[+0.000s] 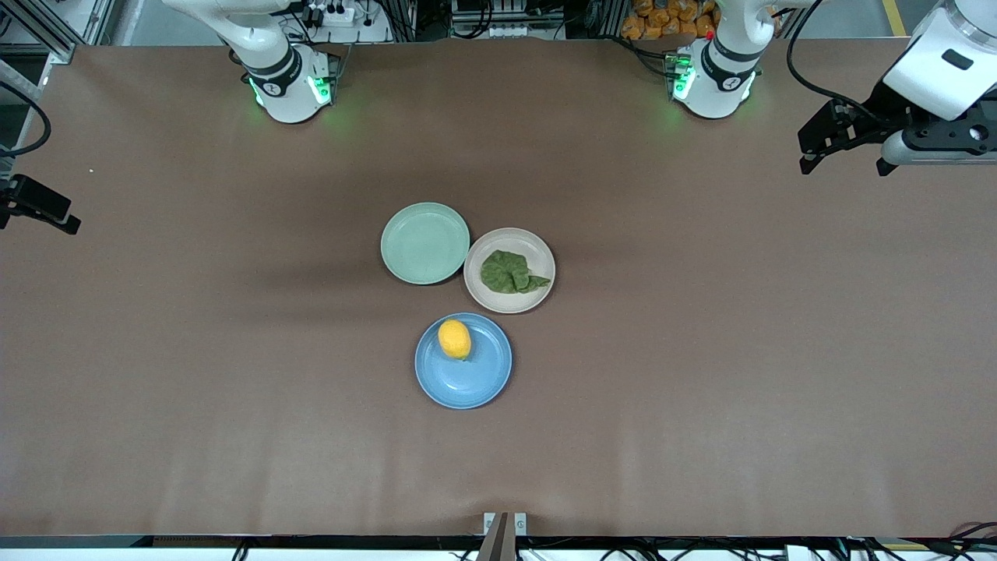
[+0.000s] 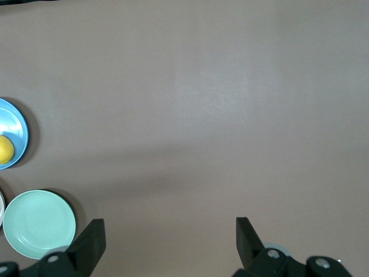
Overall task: Pick lemon and lettuce from blue and beige plates
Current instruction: 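Reach the right gripper to the lemon while the left gripper reaches the lettuce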
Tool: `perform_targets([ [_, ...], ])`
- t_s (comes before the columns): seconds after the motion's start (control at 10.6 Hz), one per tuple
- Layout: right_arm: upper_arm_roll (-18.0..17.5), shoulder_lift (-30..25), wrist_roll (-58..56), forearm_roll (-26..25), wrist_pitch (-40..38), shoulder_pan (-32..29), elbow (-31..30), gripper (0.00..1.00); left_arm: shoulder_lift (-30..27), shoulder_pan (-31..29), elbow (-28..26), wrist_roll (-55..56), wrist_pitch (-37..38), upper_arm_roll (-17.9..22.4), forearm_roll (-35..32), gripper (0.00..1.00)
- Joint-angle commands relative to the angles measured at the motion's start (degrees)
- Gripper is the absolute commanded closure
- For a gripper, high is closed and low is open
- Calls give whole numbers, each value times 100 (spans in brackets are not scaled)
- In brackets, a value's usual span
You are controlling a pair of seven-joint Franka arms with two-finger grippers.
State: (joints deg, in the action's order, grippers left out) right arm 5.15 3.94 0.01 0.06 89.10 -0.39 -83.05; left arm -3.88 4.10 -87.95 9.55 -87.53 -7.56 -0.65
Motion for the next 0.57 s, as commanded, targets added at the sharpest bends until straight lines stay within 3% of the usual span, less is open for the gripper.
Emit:
perform_targets([
  [0.0, 47, -34, 43, -41, -42, 56, -1, 0, 27, -32, 102, -233, 131, -61, 57, 0],
  [0.47, -40, 27, 113, 3, -24, 109, -45, 0, 115, 11, 111, -181, 131, -70, 109, 0],
])
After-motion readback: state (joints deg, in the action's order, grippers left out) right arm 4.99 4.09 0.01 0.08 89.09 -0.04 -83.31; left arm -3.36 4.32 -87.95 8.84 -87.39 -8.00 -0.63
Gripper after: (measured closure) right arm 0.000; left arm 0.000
